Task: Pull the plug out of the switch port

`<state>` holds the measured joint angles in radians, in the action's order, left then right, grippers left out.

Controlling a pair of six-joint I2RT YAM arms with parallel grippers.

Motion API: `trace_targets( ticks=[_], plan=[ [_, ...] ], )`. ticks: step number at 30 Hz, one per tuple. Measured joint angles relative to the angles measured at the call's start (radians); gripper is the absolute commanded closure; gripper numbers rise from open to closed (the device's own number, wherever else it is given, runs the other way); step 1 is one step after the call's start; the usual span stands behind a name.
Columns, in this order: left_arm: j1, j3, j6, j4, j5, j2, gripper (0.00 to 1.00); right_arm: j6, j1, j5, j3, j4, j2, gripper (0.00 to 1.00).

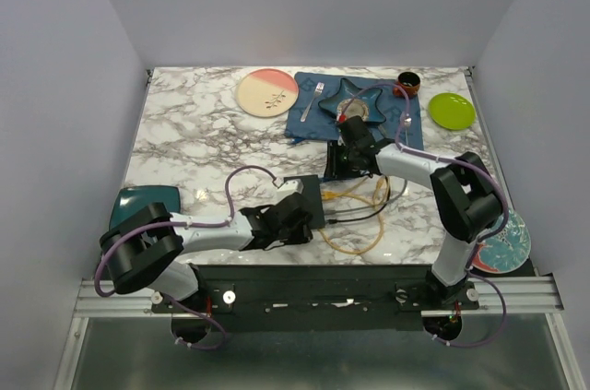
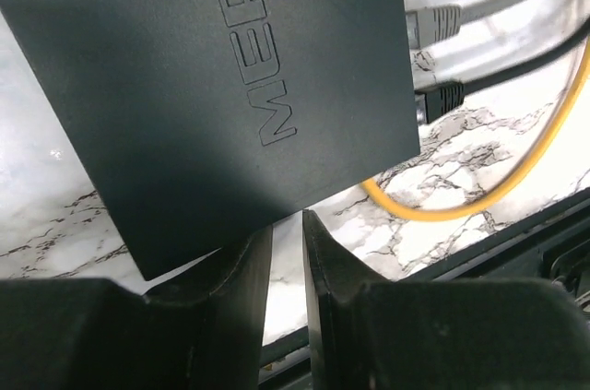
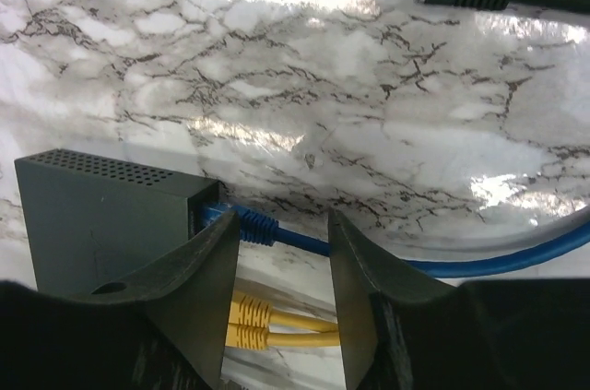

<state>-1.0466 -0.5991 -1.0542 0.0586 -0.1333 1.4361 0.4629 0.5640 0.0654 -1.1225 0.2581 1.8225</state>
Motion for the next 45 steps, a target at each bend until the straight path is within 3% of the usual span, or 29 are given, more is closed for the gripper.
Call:
trace_targets(
  ticks=[4, 14, 28, 35, 40, 45],
  plan=[
    [0.027, 0.011, -0.018, 0.001, 0.001, -0.011, 0.67, 0.010, 0.000, 0.005, 0.061, -0.003, -0.051, 0.49],
    [0.225, 0.011, -0.026, 0.015, 0.044, -0.017, 0.65, 0.046, 0.070, 0.002, 0.158, -0.001, -0.169, 0.49],
    [0.489, -0.102, 0.076, 0.171, 0.024, 0.005, 0.63, 0.098, 0.173, 0.061, 0.144, 0.014, -0.167, 0.48],
    [0.598, -0.119, 0.114, 0.198, 0.013, -0.045, 0.57, 0.124, 0.212, 0.104, 0.096, 0.010, -0.160, 0.45],
    [0.629, -0.135, 0.125, 0.224, 0.010, -0.085, 0.57, 0.135, 0.215, 0.043, 0.100, 0.012, -0.204, 0.43],
    [0.599, -0.105, 0.114, 0.218, 0.019, -0.179, 0.57, 0.124, 0.192, -0.067, 0.168, 0.014, -0.356, 0.49]
  ],
)
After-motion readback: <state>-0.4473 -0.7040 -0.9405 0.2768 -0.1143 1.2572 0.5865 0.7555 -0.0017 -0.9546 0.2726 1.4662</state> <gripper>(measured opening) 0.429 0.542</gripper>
